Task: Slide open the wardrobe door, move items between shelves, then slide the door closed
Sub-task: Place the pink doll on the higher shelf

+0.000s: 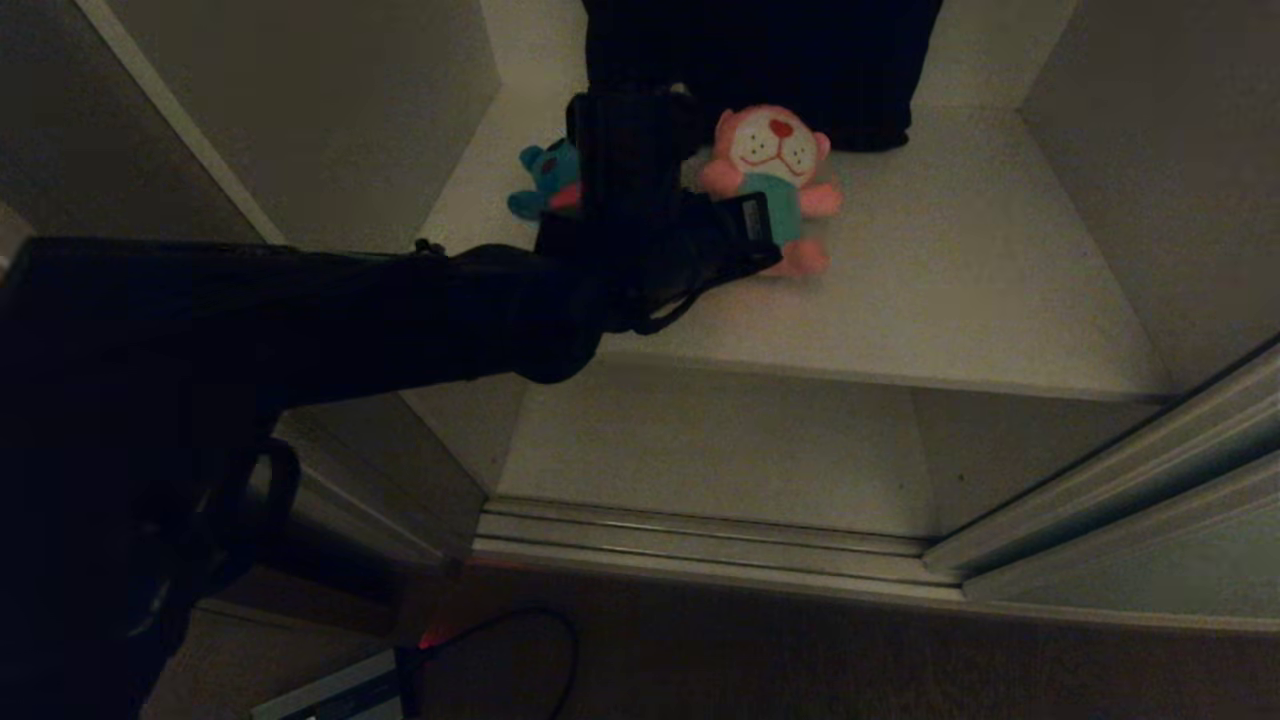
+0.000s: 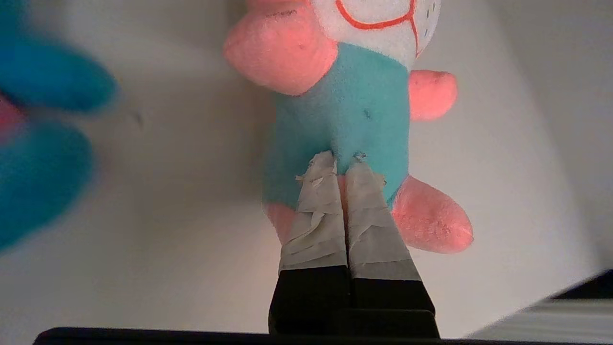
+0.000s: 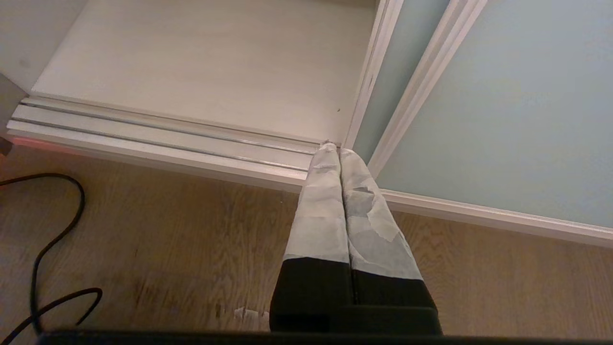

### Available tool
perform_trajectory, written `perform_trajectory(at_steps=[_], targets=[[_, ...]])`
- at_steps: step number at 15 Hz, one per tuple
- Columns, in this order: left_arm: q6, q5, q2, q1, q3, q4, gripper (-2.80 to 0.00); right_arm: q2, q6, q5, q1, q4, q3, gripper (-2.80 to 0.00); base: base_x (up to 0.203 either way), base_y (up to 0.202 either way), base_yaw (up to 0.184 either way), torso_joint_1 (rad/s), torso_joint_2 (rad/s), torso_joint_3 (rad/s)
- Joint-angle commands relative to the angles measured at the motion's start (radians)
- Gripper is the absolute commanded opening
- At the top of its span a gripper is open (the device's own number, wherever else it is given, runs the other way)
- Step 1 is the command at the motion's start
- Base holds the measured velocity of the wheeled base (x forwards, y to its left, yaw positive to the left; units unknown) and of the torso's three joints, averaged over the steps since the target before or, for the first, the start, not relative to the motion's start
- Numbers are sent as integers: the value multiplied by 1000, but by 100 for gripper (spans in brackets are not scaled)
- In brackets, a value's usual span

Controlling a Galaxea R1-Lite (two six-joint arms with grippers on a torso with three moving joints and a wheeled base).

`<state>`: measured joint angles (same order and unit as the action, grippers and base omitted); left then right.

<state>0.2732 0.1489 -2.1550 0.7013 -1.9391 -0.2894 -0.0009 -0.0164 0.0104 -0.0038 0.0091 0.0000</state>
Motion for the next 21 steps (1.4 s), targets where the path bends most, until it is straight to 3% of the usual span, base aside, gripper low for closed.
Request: perform_trajectory(at_steps=[1,6,7,8,17,21], targets=[[5,54,-44,1,-2,-44,-280,-1,0,0,1,0,3,-280,0,0,0,0,0,0],[7,72,-61,1,-4,-98,-280,0,0,0,0,0,3,-280,0,0,0,0,0,0],[7,82,-65,1,-4,-107,-251,-1,0,0,-1,0,3,-280,0,0,0,0,0,0],[8,86,-66,1,-5,-109,0,-1,0,0,1,0,3,-280,0,0,0,0,0,0],[12,38,92,13,-5,-102,0,-1,0,0,-1,0,3,-280,0,0,0,0,0,0],[-56,-8,235,50,-2,0,0,-1,0,0,-1,0,3,-280,0,0,0,0,0,0]])
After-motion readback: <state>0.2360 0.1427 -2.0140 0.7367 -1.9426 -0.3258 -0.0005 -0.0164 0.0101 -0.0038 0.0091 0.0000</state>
